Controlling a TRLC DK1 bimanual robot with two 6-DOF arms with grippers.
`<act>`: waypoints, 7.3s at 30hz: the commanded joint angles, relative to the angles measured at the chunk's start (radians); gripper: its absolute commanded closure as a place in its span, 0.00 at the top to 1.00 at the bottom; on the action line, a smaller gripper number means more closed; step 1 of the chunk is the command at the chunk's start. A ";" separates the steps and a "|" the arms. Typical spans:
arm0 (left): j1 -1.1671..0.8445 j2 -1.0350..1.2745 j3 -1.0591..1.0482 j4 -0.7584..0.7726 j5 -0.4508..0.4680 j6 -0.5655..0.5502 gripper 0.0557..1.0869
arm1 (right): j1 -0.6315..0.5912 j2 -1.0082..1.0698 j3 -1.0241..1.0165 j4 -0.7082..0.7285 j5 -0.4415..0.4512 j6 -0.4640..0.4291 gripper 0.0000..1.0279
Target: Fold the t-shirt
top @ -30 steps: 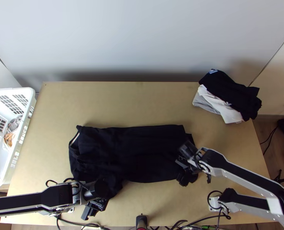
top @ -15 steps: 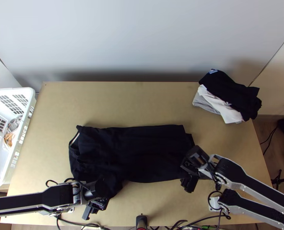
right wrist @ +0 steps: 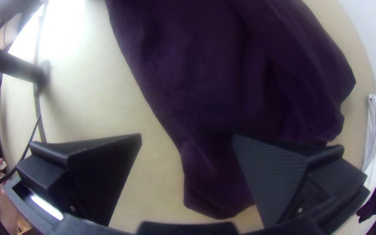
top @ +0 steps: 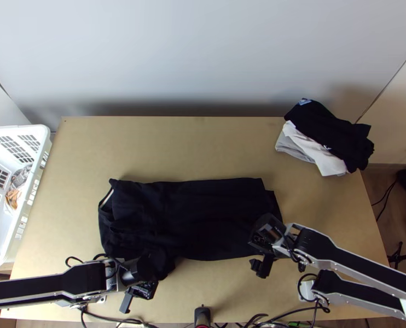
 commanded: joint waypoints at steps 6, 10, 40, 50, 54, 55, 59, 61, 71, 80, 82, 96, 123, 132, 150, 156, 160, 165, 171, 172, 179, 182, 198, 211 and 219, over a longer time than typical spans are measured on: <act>0.001 -0.019 -0.004 0.017 -0.002 -0.001 0.03 | 0.038 0.054 -0.013 0.079 0.000 0.028 0.94; 0.001 -0.019 0.000 0.020 -0.001 -0.001 0.03 | 0.031 0.042 -0.020 0.105 0.002 0.033 0.94; 0.006 -0.023 0.011 0.007 -0.002 0.002 0.03 | -0.044 -0.030 -0.024 0.013 0.026 0.043 0.89; 0.006 -0.010 0.023 0.008 -0.004 0.008 0.03 | -0.064 0.197 -0.027 0.007 0.028 -0.003 0.89; 0.006 -0.018 0.020 -0.001 -0.005 0.008 0.03 | -0.067 0.232 -0.035 0.033 0.039 -0.023 0.82; 0.006 -0.018 0.022 -0.001 -0.005 0.008 0.03 | -0.068 0.226 -0.033 0.037 0.040 -0.023 0.71; 0.012 -0.023 0.028 -0.001 -0.011 0.010 0.03 | -0.070 0.111 -0.038 0.111 0.040 -0.029 0.03; 0.033 -0.033 0.043 -0.003 -0.013 0.019 0.03 | -0.073 0.103 -0.024 0.102 0.042 -0.027 0.03; 0.457 0.097 0.425 -0.072 0.137 -0.025 0.03 | -0.091 -0.043 0.005 0.077 0.040 -0.030 0.03; 0.616 0.174 0.562 -0.112 0.246 -0.125 0.03 | -0.097 -0.081 0.011 0.088 0.040 -0.033 0.03; 0.621 0.171 0.562 -0.113 0.246 -0.131 0.03 | -0.104 -0.087 0.006 0.086 0.042 -0.038 0.03; 0.785 0.240 0.565 -0.090 0.249 -0.122 0.03 | -0.188 -0.081 -0.003 0.097 0.040 -0.063 0.03; 1.055 0.439 0.569 -0.023 0.302 -0.210 0.03 | -0.249 0.037 0.019 0.179 0.049 0.002 0.03; 1.122 0.505 0.575 0.008 0.302 -0.222 0.03 | -0.242 0.063 0.008 0.179 0.075 0.045 0.03; 1.147 0.557 0.552 0.034 0.285 -0.220 0.03 | -0.252 0.005 0.056 0.338 0.164 0.048 0.03; 1.138 0.553 0.551 0.037 0.285 -0.219 0.03 | -0.303 0.085 0.076 0.485 0.174 0.022 0.03; 1.130 0.545 0.552 0.036 0.285 -0.219 0.03 | -0.332 0.149 0.083 0.534 0.174 0.016 0.03; 1.130 0.542 0.551 0.036 0.283 -0.214 0.03 | -0.340 0.204 0.091 0.559 0.174 0.016 0.03; 1.133 0.530 0.549 0.036 0.283 -0.208 0.03 | -0.348 0.207 0.085 0.554 0.174 0.011 0.78; 1.135 0.528 0.549 0.034 0.283 -0.206 0.03 | -0.351 0.203 0.089 0.534 0.174 0.011 0.96; 1.136 0.522 0.534 0.034 0.283 -0.202 0.03 | -0.361 0.108 0.200 0.283 0.141 0.052 0.96; 1.128 0.522 0.529 0.036 0.283 -0.203 0.03 | -0.413 0.131 0.307 0.093 -0.015 0.103 0.95; 1.113 0.527 0.540 0.039 0.282 -0.210 0.03 | -0.394 0.356 0.457 -0.369 -0.325 0.146 0.68; 1.131 0.511 0.533 0.036 0.278 -0.206 0.03 | -0.395 0.348 0.384 -0.141 -0.155 0.106 0.68; 1.133 0.510 0.526 0.037 0.280 -0.210 0.03 | -0.392 0.298 0.396 -0.139 -0.075 0.092 0.68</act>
